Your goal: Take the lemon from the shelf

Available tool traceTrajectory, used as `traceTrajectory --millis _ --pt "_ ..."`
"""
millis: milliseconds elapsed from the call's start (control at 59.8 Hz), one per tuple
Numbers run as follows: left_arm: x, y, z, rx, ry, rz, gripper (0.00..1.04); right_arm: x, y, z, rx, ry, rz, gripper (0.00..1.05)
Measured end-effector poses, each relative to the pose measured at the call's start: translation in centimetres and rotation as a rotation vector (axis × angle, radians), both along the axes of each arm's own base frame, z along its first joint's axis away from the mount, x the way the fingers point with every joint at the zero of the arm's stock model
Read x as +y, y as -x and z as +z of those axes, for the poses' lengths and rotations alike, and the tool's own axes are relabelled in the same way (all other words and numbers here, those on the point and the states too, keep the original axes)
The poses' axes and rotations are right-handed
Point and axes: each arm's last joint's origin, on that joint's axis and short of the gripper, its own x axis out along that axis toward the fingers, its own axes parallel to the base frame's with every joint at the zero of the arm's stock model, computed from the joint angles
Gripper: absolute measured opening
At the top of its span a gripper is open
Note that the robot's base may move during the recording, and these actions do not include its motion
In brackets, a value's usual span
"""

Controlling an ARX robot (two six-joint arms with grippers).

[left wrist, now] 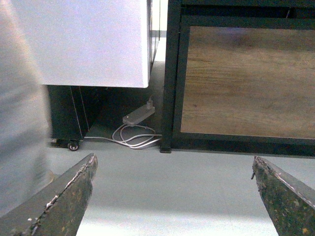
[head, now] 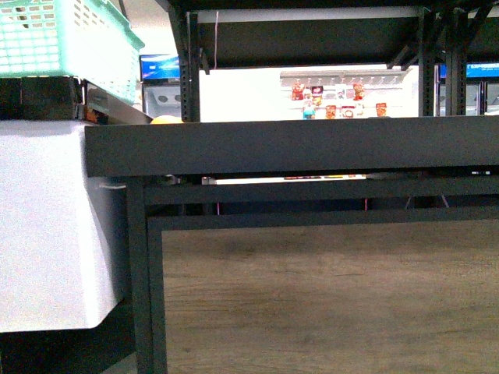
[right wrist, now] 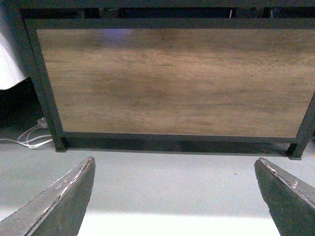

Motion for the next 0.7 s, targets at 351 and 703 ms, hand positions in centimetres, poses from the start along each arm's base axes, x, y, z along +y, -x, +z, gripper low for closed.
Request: traceTrajectory --millis 351,703 --pt "0.00 0.00 0.00 0.000 0.000 0.000 0.97 0.00 0.00 0.00 0.000 0.000 0.000 0.97" --pt "0.00 0.00 0.00 0.000 0.000 0.000 0.97 0.00 0.00 0.00 0.000 0.000 0.000 0.97"
